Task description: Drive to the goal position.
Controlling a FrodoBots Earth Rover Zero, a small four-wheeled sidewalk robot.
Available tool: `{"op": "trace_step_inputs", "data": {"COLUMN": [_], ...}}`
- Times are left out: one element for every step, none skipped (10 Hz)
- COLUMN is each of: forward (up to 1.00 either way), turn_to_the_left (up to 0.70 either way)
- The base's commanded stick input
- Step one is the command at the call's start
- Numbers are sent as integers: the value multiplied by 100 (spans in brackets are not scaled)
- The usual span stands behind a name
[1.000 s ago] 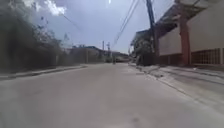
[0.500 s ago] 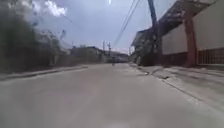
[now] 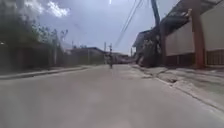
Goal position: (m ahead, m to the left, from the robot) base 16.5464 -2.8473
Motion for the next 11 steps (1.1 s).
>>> {"op": "trace_step_inputs", "data": {"forward": [70,70,70,70,70,70,70,70,70,70,70], "turn_to_the_left": [-35,-35,-32,-28,-22,-10,0,0,0,0,0]}}
